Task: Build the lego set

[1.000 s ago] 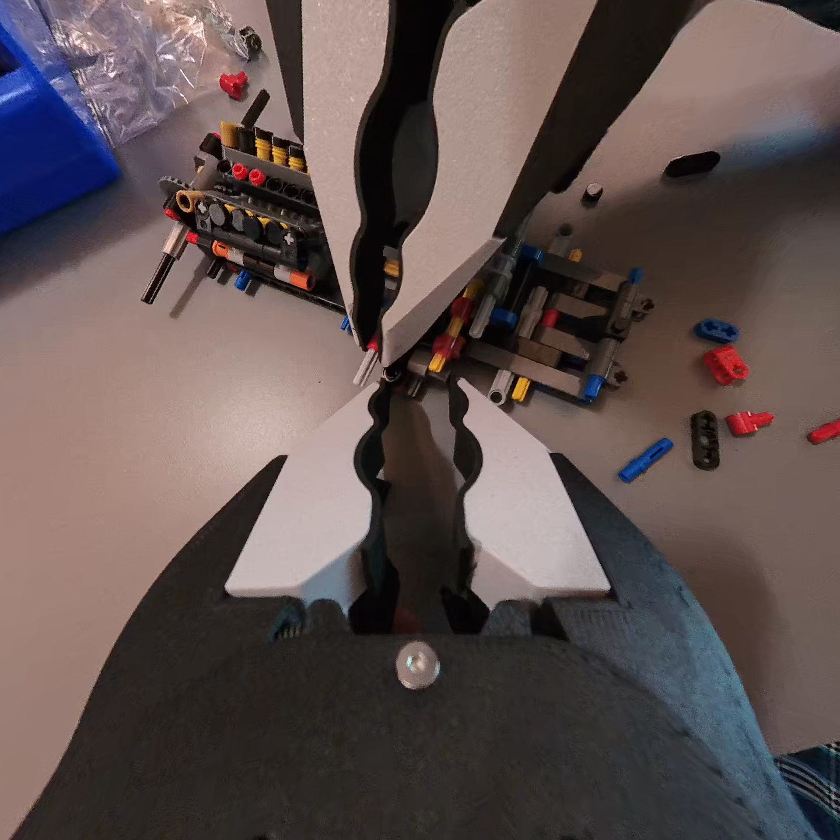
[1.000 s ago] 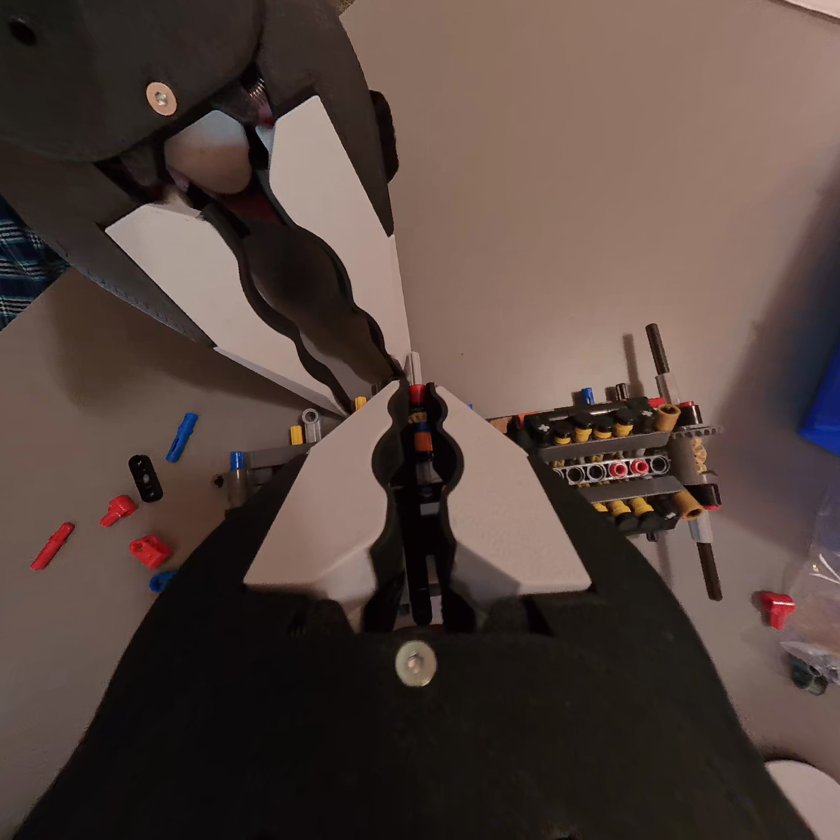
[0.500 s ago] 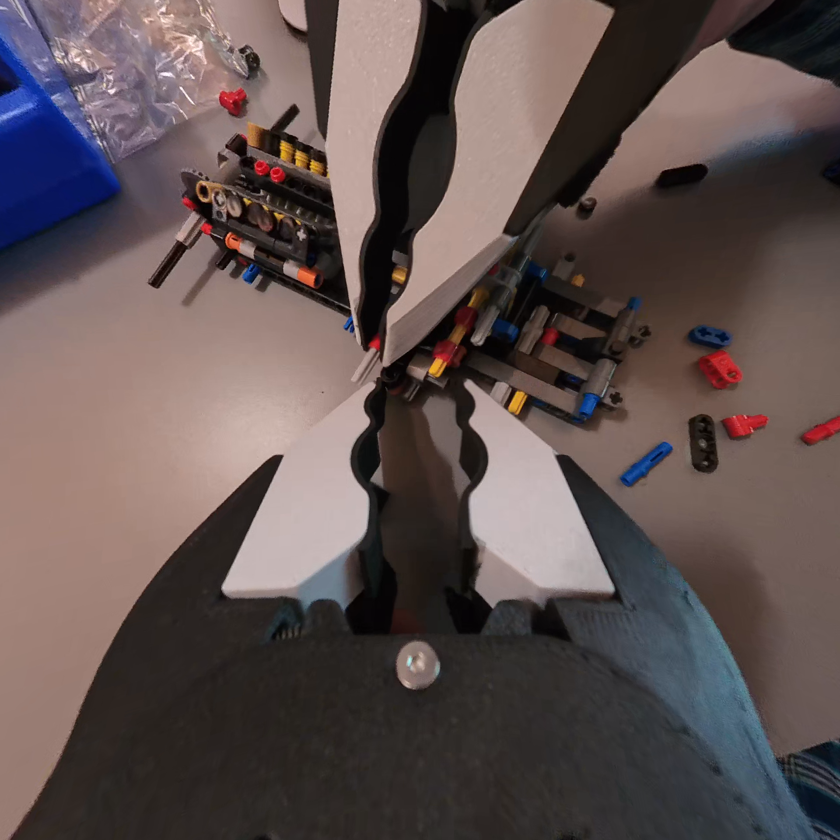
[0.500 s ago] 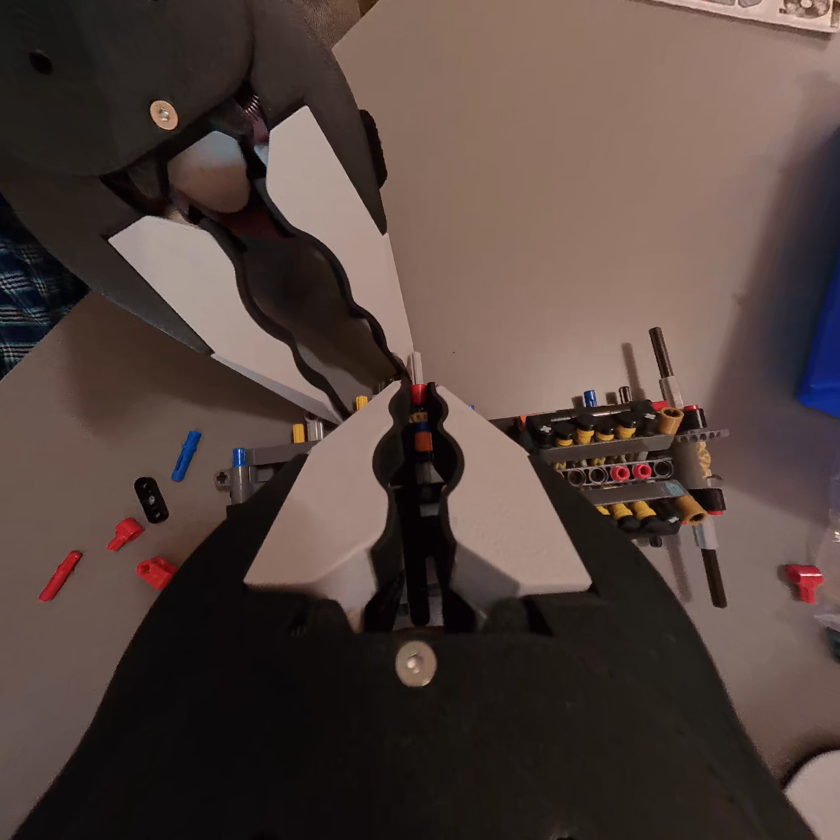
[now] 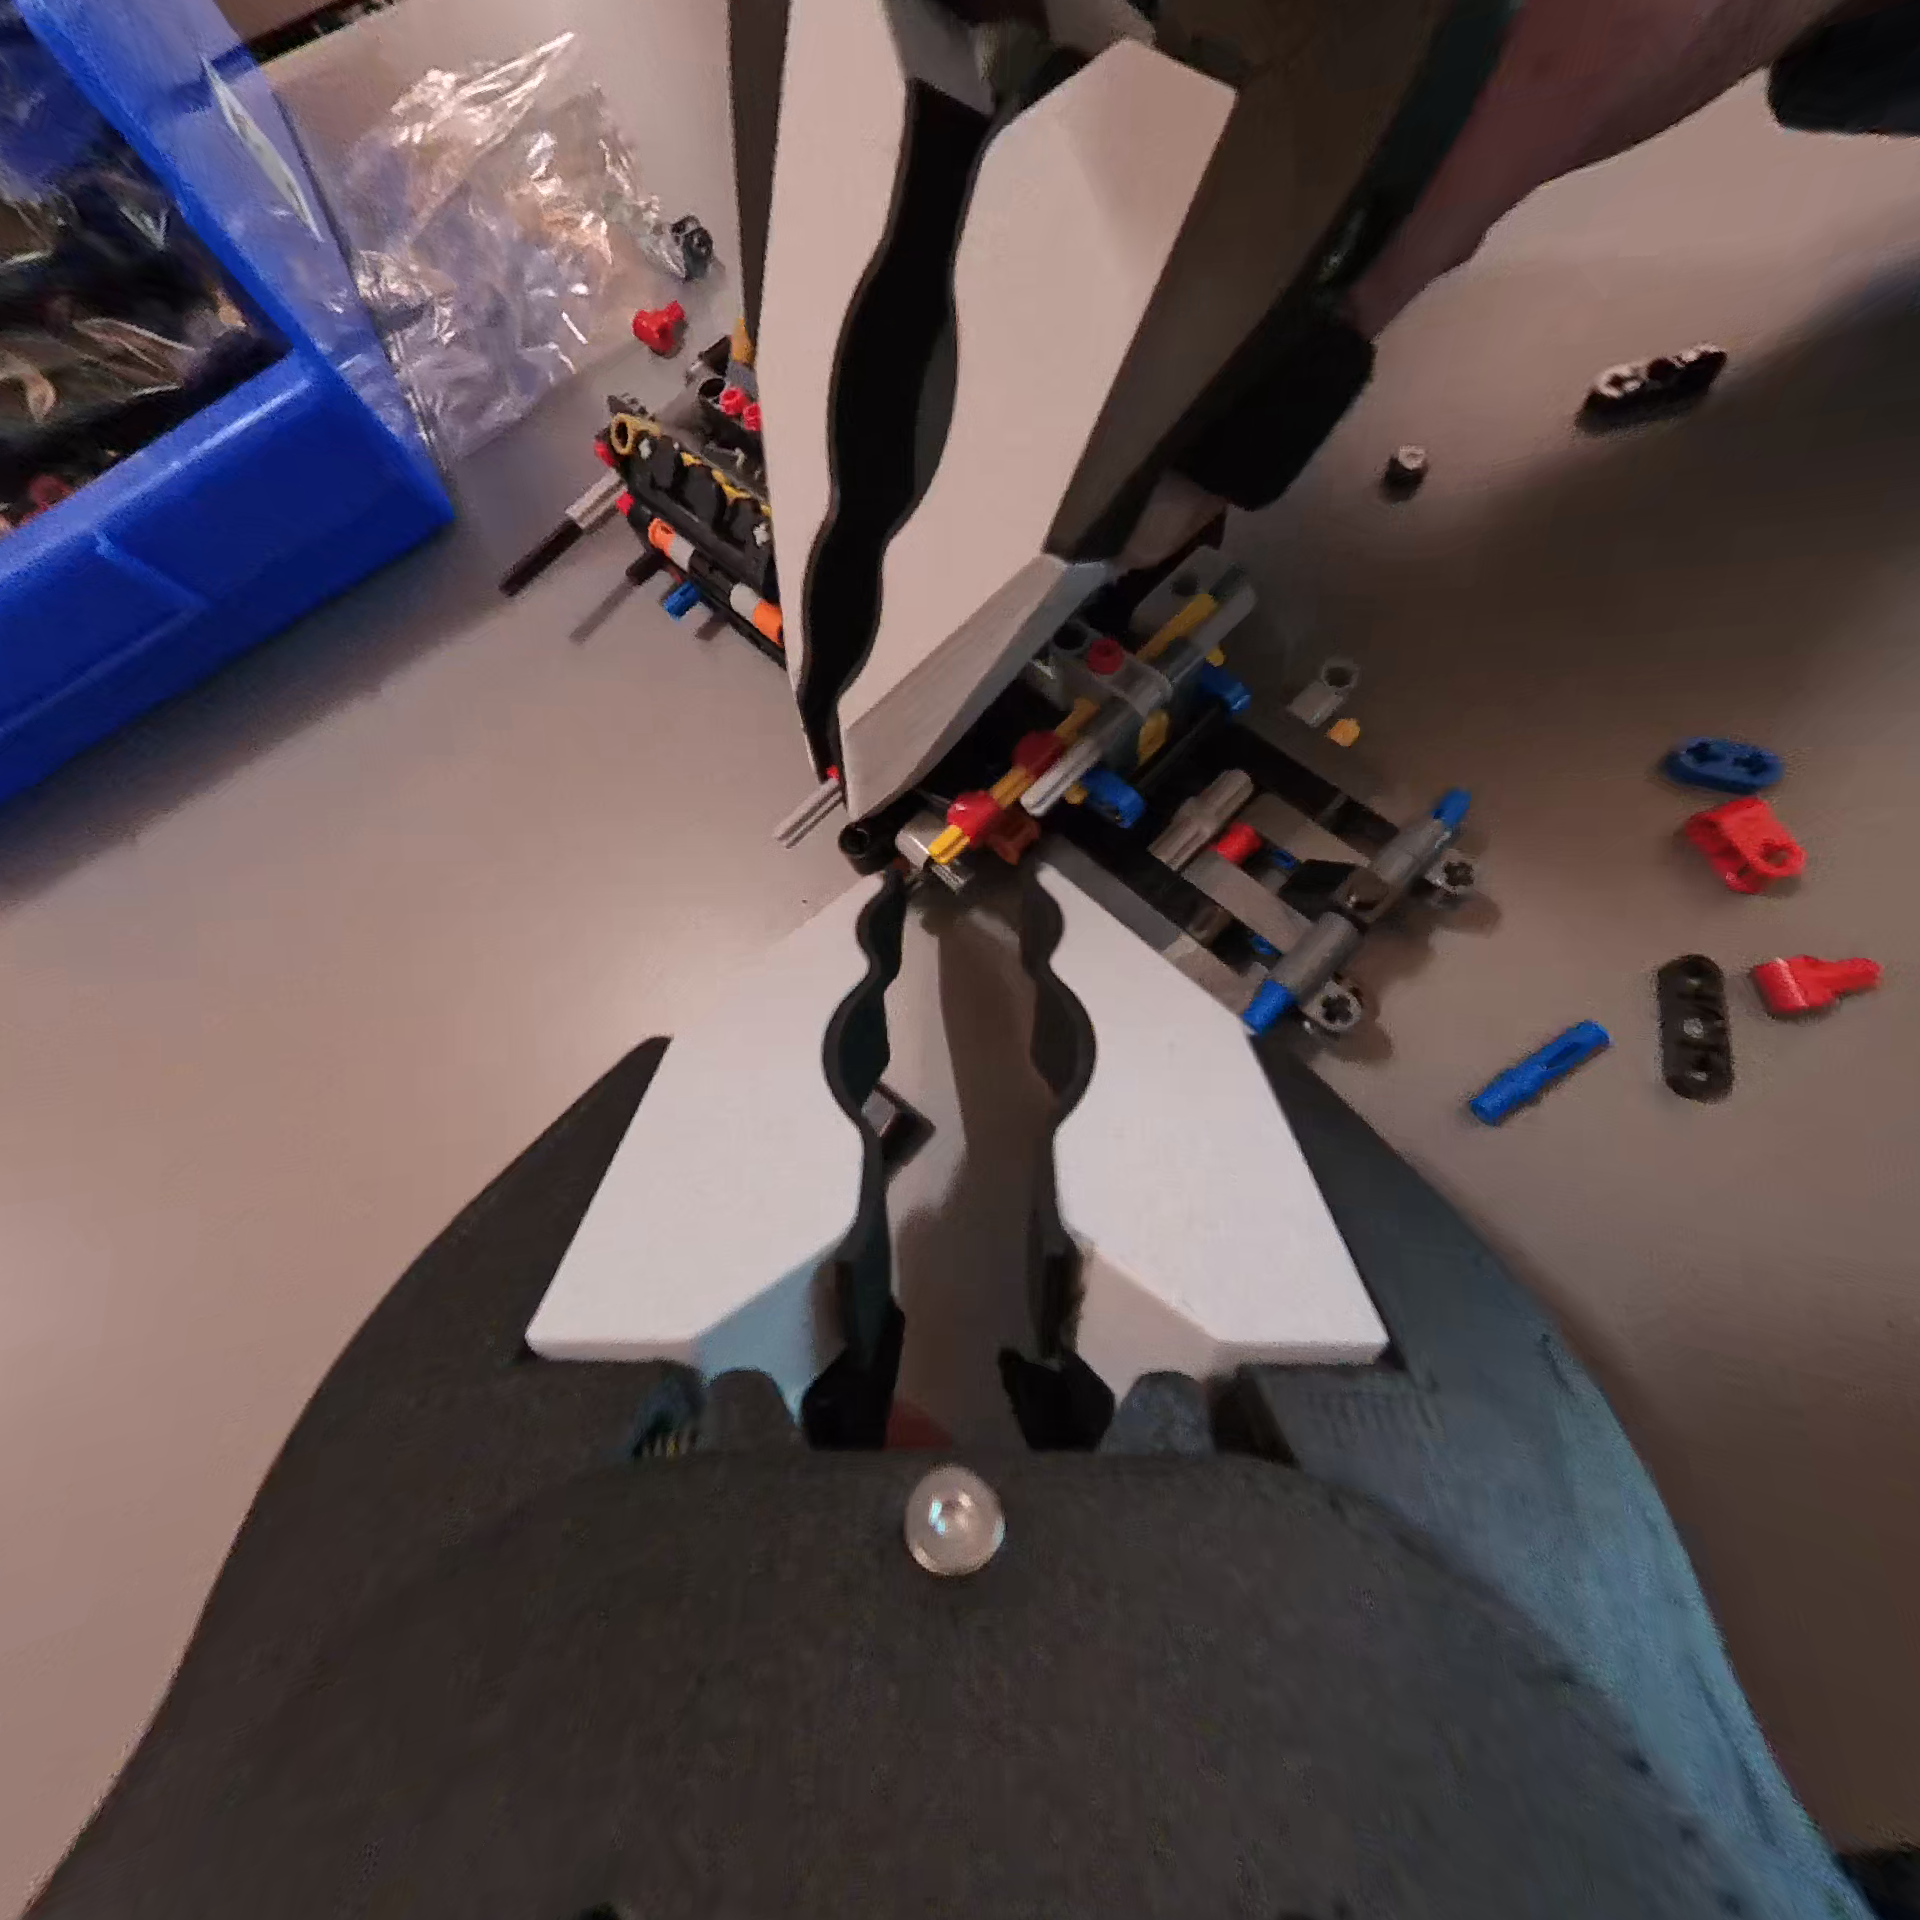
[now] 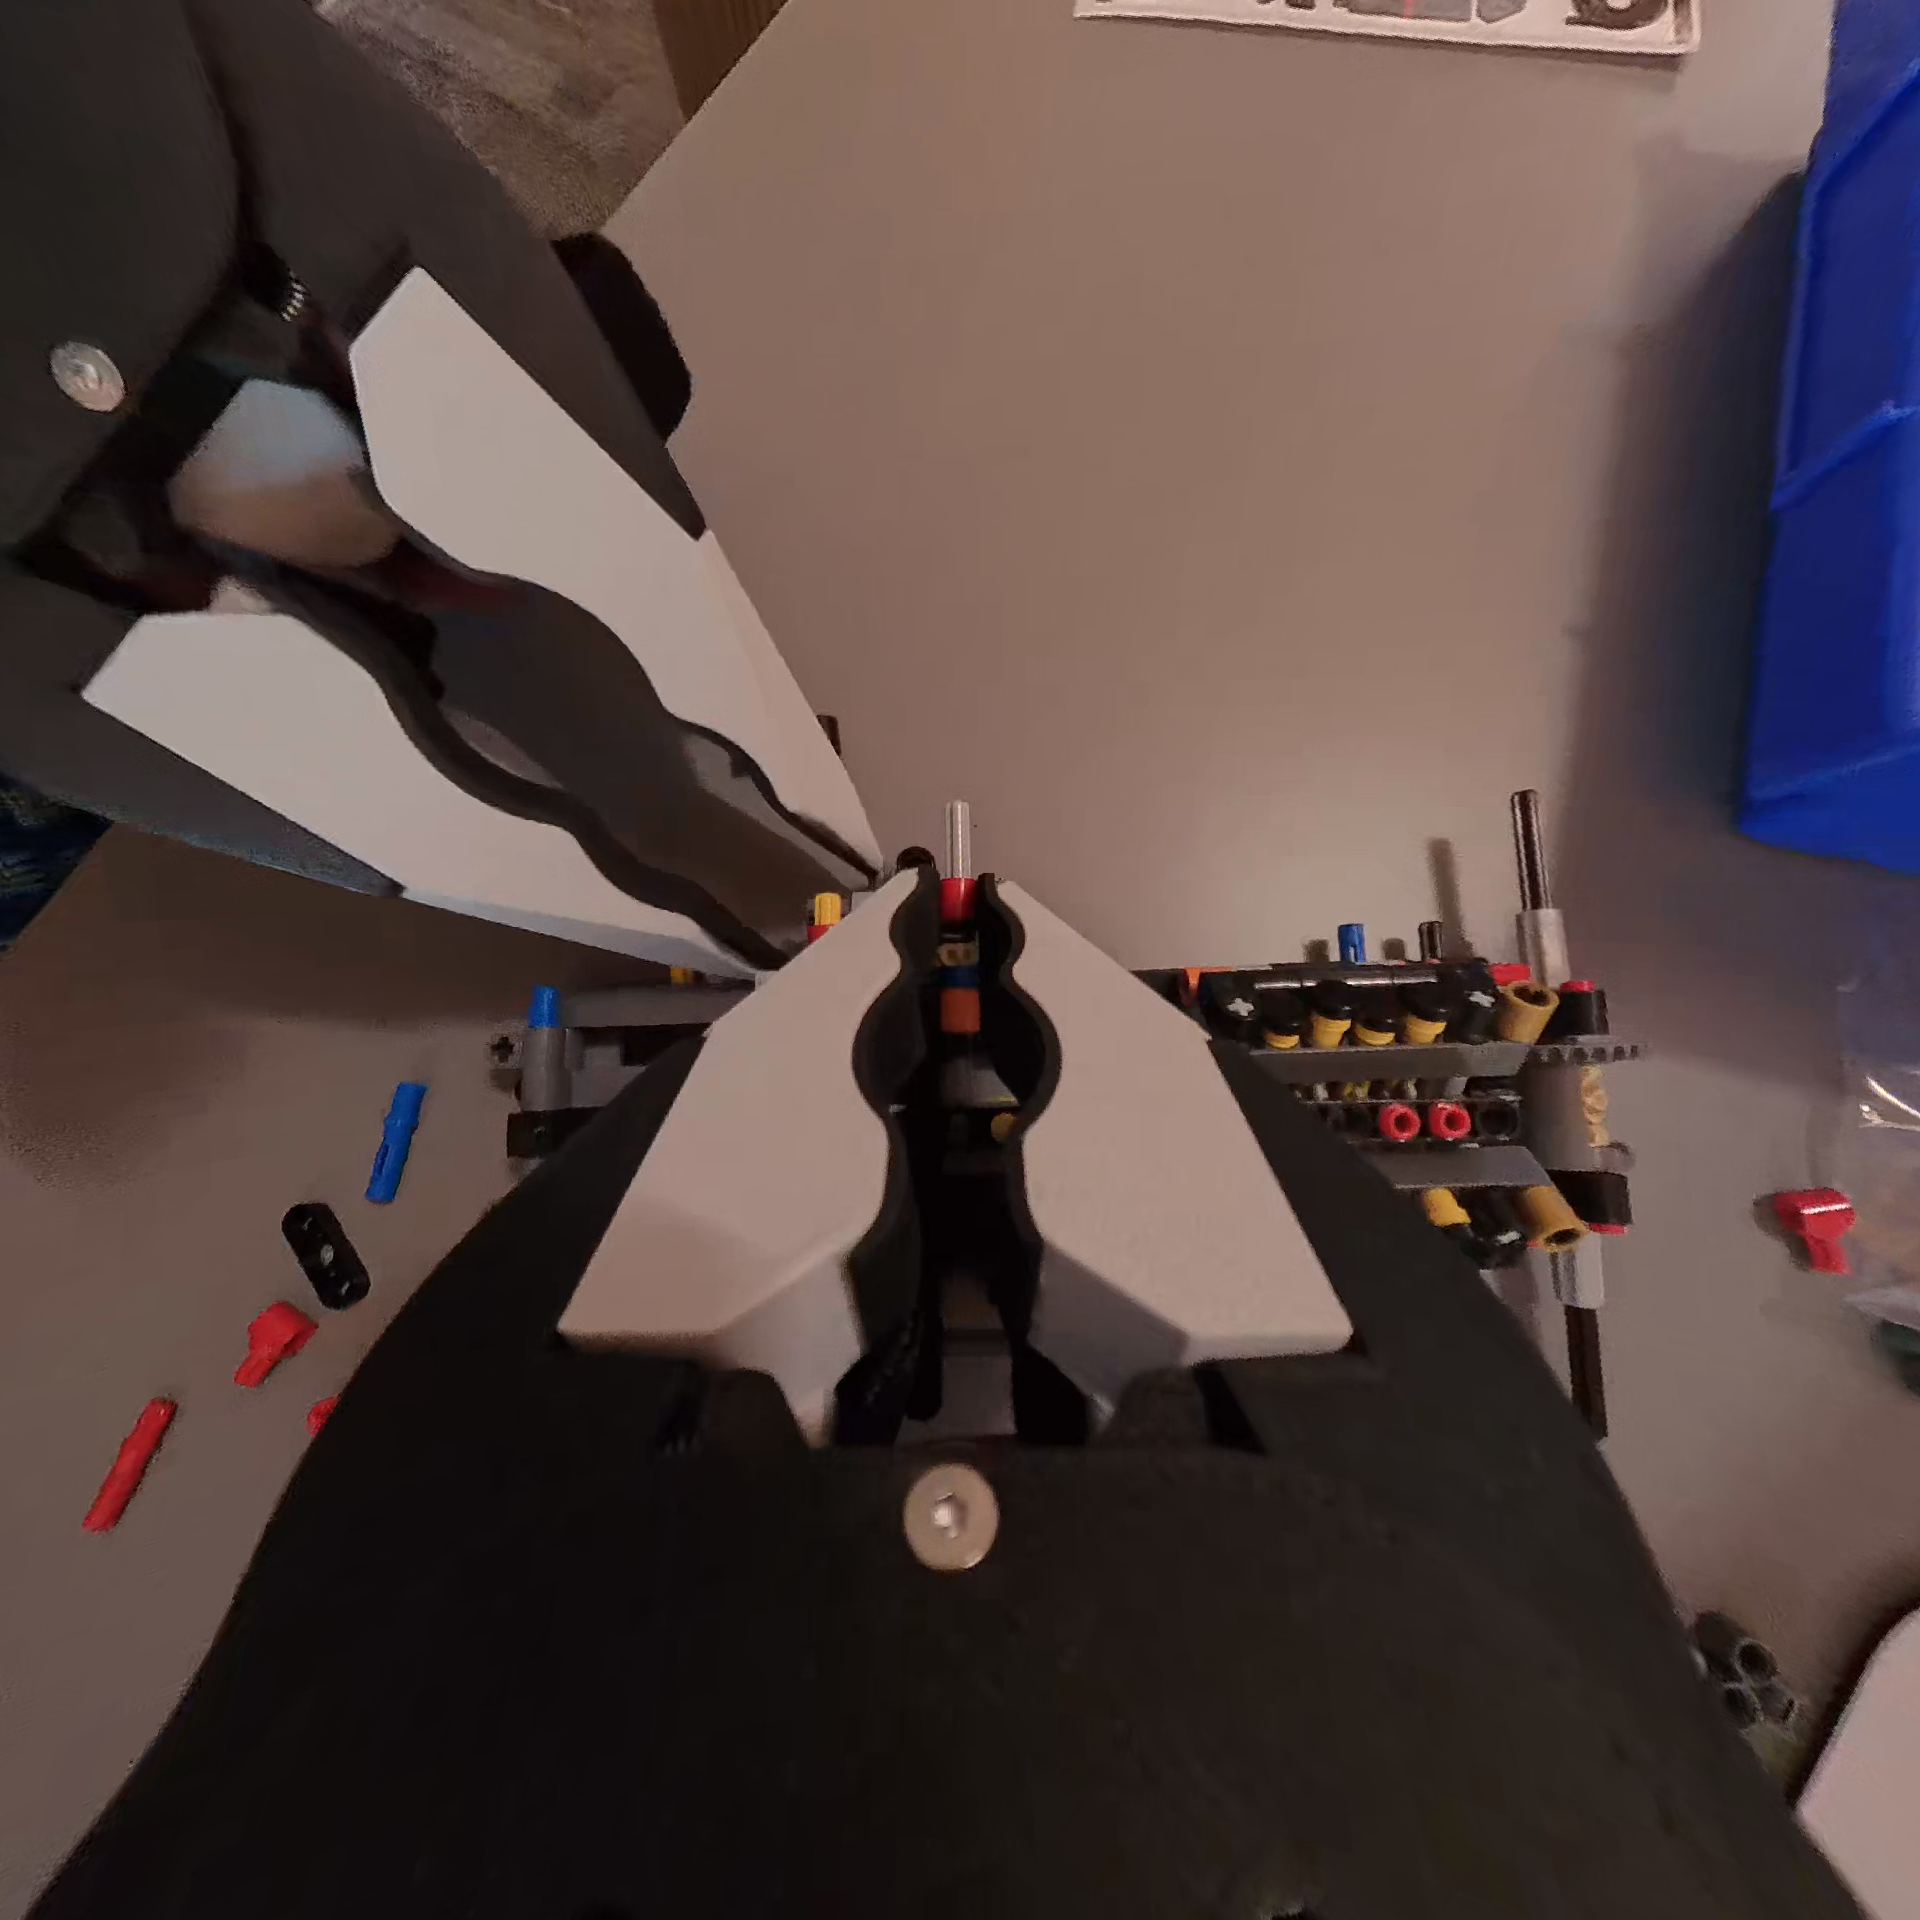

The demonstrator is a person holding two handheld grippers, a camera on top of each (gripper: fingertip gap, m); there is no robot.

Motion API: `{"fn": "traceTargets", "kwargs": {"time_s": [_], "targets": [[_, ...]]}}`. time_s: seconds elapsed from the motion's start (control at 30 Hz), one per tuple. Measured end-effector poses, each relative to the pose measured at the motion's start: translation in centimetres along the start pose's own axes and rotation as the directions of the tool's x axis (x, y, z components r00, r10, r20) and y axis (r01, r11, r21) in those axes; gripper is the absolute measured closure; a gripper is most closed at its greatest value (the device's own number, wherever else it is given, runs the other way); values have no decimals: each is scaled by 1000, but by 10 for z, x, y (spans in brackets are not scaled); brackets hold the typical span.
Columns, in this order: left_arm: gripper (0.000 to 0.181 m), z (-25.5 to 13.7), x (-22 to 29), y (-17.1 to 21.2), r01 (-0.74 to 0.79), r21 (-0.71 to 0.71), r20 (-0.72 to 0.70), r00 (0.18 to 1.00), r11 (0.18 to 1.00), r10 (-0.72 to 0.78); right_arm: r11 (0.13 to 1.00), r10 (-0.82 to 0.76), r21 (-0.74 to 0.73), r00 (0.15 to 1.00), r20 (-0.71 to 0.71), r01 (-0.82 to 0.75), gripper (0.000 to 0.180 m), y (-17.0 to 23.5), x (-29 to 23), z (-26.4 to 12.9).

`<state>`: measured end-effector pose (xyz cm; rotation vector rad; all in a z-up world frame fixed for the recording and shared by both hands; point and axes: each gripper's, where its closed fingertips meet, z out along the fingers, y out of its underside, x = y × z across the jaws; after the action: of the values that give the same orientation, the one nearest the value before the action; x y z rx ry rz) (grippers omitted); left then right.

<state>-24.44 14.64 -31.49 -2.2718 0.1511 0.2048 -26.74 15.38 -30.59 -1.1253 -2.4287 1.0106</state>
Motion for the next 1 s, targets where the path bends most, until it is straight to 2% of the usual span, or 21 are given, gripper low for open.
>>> {"fn": "traceTargets", "kwargs": {"time_s": [0.07,0.3,0.5,1.0], "targets": [[169,3,-3,2,13,-15,9,1000,1000,-13,1000,25,2,1000,-16,-25,176,0,2,2],[177,9,-11,3,15,-30,82,997,999,-13,998,61,0,994,-94,-61,176,-1,11,4],[178,9,-18,2,-10,-17,94,996,1000,11,999,32,2,986,-166,-32,176,-4,17,2],[179,7,-22,-1,-218,-13,221,951,976,216,997,62,50,983,-171,-54,177,-5,22,1]]}}
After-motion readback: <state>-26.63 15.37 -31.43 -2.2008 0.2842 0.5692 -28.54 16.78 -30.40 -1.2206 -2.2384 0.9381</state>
